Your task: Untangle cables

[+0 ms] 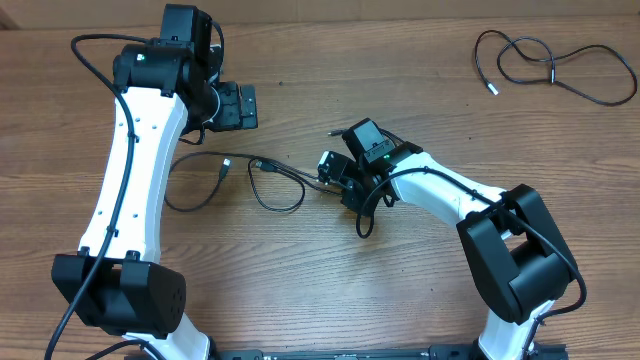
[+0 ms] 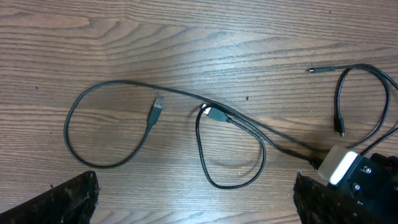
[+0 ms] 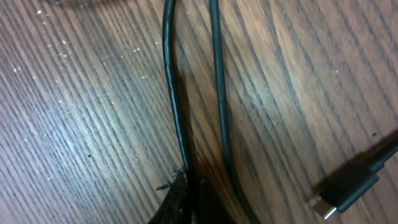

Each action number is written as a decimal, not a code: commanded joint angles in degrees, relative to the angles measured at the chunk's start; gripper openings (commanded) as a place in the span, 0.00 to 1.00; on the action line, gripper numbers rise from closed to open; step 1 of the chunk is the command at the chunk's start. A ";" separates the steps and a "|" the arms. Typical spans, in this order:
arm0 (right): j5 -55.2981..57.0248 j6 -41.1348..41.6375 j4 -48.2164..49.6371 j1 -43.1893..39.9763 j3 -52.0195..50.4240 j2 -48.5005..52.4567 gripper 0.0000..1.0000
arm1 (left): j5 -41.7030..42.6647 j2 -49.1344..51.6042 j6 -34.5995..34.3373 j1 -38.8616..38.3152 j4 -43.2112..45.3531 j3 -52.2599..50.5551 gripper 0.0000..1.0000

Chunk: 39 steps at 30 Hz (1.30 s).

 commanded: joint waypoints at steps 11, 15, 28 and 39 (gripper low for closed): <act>0.13 3.34 -11.45 -0.09 4.81 -8.48 0.04 | 0.59 -0.37 1.51 -0.11 0.22 -0.11 1.00; 1.03 3.63 -15.41 -0.13 8.61 -14.21 0.04 | 0.59 -0.37 1.51 -0.11 0.22 -0.11 1.00; -5.07 6.29 -17.68 -0.07 10.64 -22.18 1.00 | 0.59 -0.37 1.51 -0.11 0.22 -0.11 1.00; -4.15 6.08 -15.58 -0.17 9.27 -19.56 1.00 | 0.59 -0.37 1.51 -0.11 0.22 -0.11 1.00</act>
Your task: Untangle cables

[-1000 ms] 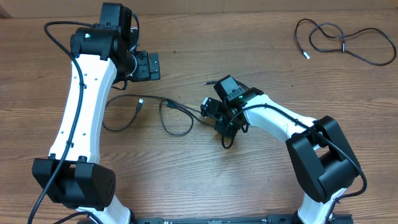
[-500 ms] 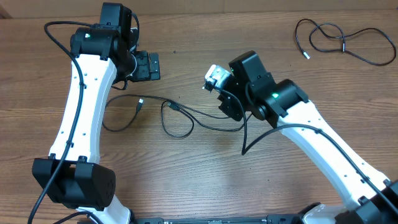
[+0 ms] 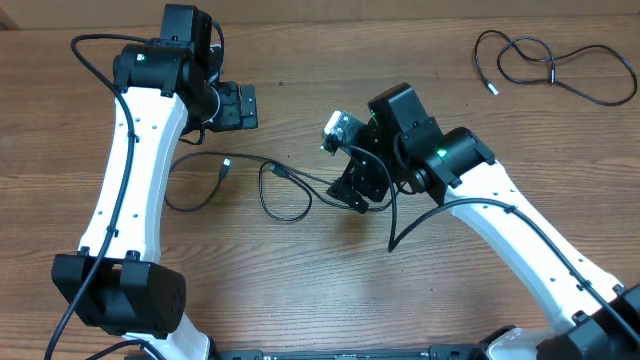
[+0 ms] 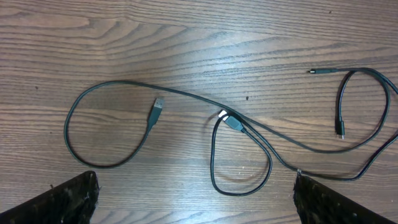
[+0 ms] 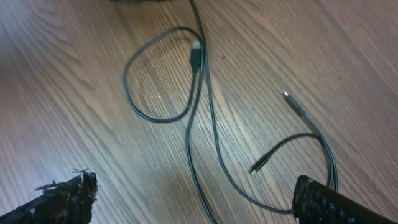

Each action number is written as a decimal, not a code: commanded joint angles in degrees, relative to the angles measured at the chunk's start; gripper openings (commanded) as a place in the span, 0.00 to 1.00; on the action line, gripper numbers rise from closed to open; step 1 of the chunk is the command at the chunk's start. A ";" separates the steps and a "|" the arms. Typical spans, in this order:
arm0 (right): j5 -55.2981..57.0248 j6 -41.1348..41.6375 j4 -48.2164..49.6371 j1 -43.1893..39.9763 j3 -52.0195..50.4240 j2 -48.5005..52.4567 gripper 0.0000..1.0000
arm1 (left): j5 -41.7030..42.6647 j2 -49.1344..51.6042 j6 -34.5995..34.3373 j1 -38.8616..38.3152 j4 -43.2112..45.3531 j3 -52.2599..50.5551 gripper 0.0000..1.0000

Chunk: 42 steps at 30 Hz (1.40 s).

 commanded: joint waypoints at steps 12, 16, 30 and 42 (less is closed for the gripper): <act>12.31 0.02 0.31 -0.15 -3.37 18.27 1.00 | 0.59 -0.37 1.51 -0.11 0.22 -0.11 1.00; 13.16 0.04 0.33 -0.15 -3.37 21.20 1.00 | 0.59 -0.37 1.51 -0.11 0.24 -0.11 1.00; 15.74 0.04 0.46 -0.15 -3.39 26.03 0.89 | 0.59 -0.37 1.51 -0.11 0.24 -0.11 1.00; 13.92 0.07 -0.24 -0.02 -5.55 26.12 0.77 | 0.59 -0.37 1.51 -0.11 0.24 -0.11 1.00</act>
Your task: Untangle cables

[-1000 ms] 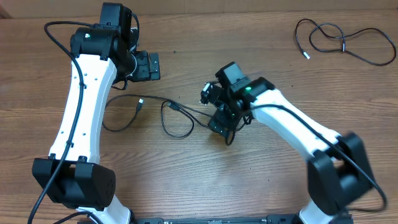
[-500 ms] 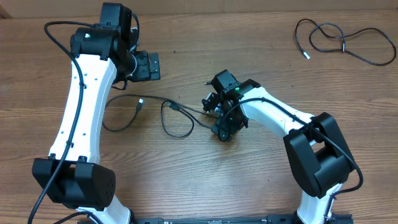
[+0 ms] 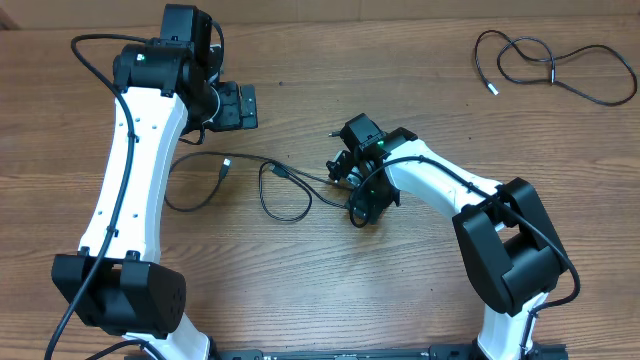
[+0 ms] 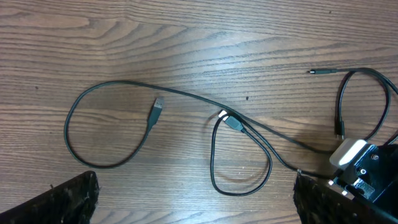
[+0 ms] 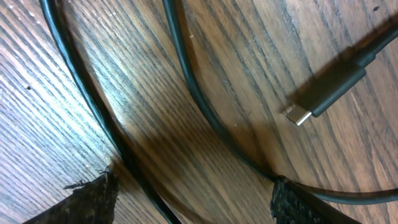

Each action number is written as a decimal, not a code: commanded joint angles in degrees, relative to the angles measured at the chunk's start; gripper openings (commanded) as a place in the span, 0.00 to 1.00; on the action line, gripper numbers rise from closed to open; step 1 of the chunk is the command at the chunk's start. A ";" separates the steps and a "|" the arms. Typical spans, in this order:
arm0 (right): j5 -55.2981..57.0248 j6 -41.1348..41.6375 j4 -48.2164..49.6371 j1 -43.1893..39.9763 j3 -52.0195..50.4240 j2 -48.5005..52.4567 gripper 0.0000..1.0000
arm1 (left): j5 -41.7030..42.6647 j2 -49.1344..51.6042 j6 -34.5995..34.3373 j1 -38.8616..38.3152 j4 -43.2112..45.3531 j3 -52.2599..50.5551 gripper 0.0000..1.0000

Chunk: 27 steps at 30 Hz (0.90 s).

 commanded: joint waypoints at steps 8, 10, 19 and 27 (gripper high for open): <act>-4.13 3.08 0.39 0.07 -4.07 1.57 0.77 | 0.59 -0.37 1.51 -0.11 0.24 -0.11 1.00; -4.33 4.22 0.24 0.04 -4.07 1.57 0.76 | 0.59 -0.37 1.51 -0.11 0.24 -0.11 1.00; -7.45 9.29 -1.31 0.07 -4.07 1.57 0.68 | 0.59 -0.37 1.51 -0.11 0.24 -0.11 1.00; -9.25 8.96 -0.13 0.07 -4.07 1.57 0.42 | 0.59 -0.37 1.51 -0.11 0.24 -0.11 1.00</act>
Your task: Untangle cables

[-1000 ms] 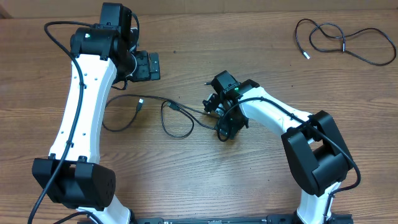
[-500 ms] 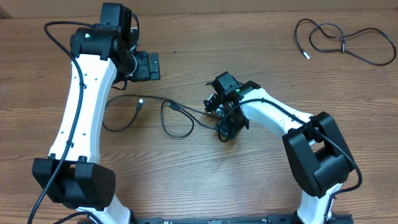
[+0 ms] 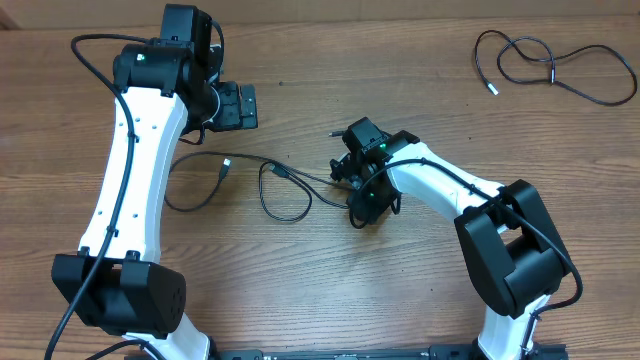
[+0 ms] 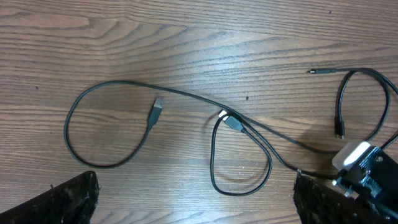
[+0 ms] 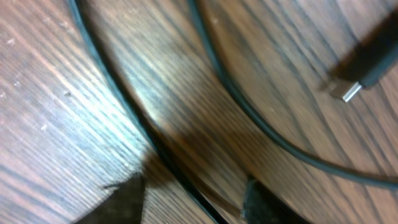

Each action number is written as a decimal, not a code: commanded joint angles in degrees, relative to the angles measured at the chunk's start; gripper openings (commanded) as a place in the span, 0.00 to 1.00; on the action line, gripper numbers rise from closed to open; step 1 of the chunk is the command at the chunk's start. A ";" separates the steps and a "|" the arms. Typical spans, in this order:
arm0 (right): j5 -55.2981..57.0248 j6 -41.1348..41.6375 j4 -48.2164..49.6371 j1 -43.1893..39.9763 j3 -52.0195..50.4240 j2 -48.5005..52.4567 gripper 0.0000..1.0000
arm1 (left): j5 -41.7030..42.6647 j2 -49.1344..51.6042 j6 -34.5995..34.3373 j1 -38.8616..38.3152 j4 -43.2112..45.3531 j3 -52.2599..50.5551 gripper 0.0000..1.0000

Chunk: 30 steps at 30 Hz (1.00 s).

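Two thin black cables lie crossed on the wooden table: a long one (image 4: pixel 112 84) ending in a USB plug (image 4: pixel 155 112), and a looped one (image 3: pixel 285 195) with a plug (image 4: pixel 231 121) at the crossing. My right gripper (image 5: pixel 193 205) is down on the table at the right of the loop (image 3: pixel 362 212). It is open, with its fingers (image 5: pixel 118 202) either side of one cable (image 5: pixel 155 143). A second strand (image 5: pixel 249 118) and a small plug (image 5: pixel 367 74) lie just beyond. My left gripper (image 4: pixel 196 199) hangs open high above the cables.
A separate black cable (image 3: pixel 555 65) lies coiled at the far right corner of the table. The left arm's wrist (image 3: pixel 235 105) is over the back of the table, left of centre. The right arm's base (image 3: pixel 510 260) stands at the front right.
The right gripper's fingers stand closer together around the same cable, and the small plug has slid toward the upper right of the wrist view. The left arm and the cables have not moved.
The right gripper was first shut on a cable at the table, right of the loop. Then it was raised and open, the cable lying free and the loop shifted slightly right. It was then down again, open astride a cable, and now its fingers are narrower.
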 commanded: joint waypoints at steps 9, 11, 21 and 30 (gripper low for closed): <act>-3.58 0.35 2.49 0.13 -3.85 2.25 0.04 | 0.57 -0.37 1.51 -0.11 0.22 -0.11 1.00; -3.63 0.42 2.64 0.13 -4.28 2.25 0.04 | 0.57 -0.37 1.51 -0.11 0.20 -0.11 1.00; -9.20 2.97 -3.08 -0.02 -3.45 1.79 0.04 | 0.57 -0.37 1.51 -0.11 0.22 -0.11 1.00; -9.20 5.03 -7.65 -0.04 2.99 -6.16 0.04 | 0.57 -0.37 1.51 -0.11 0.22 -0.11 1.00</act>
